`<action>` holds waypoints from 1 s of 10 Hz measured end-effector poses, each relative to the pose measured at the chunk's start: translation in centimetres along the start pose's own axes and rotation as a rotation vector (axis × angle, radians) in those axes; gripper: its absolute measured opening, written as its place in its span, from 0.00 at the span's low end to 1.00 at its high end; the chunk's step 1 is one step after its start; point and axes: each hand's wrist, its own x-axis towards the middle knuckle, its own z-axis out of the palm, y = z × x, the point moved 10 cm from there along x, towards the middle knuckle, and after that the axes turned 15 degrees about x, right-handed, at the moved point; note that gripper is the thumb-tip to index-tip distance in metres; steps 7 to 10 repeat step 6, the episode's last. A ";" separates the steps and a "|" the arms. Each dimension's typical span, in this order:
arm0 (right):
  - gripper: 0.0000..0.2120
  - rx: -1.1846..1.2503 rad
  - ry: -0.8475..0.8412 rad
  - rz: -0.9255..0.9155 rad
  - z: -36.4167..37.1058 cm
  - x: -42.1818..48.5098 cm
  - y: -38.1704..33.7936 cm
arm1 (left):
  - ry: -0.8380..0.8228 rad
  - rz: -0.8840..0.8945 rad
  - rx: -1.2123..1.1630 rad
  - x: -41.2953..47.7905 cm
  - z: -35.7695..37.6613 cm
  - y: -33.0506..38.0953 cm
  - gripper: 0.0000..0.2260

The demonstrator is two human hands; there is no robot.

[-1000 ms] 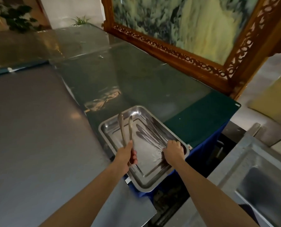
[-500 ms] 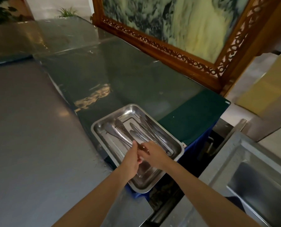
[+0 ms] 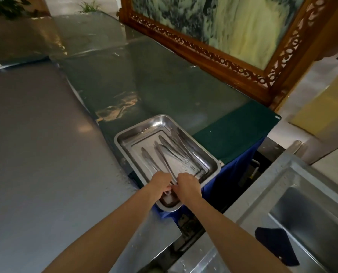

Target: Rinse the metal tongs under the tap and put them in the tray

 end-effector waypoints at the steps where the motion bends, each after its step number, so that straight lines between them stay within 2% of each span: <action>1: 0.16 -0.067 0.010 0.013 0.2 -0.5 0.2 | 0.102 0.107 0.199 -1.2 -1.3 0.3 0.17; 3: 0.21 -0.087 -0.080 -0.063 -0.8 -2.9 -0.3 | 0.194 0.315 0.495 -5.3 -1.6 0.1 0.20; 5: 0.29 -0.051 -0.206 -0.125 -3.7 -7.1 -1.2 | 0.205 0.305 0.765 -9.5 -1.8 -1.0 0.22; 6: 0.34 -0.031 -0.243 -0.129 -6.3 -8.9 -2.0 | 0.234 0.333 0.824 -11.8 -2.4 -0.2 0.25; 10: 0.34 -0.031 -0.243 -0.129 -6.3 -8.9 -2.0 | 0.234 0.333 0.824 -11.8 -2.4 -0.2 0.25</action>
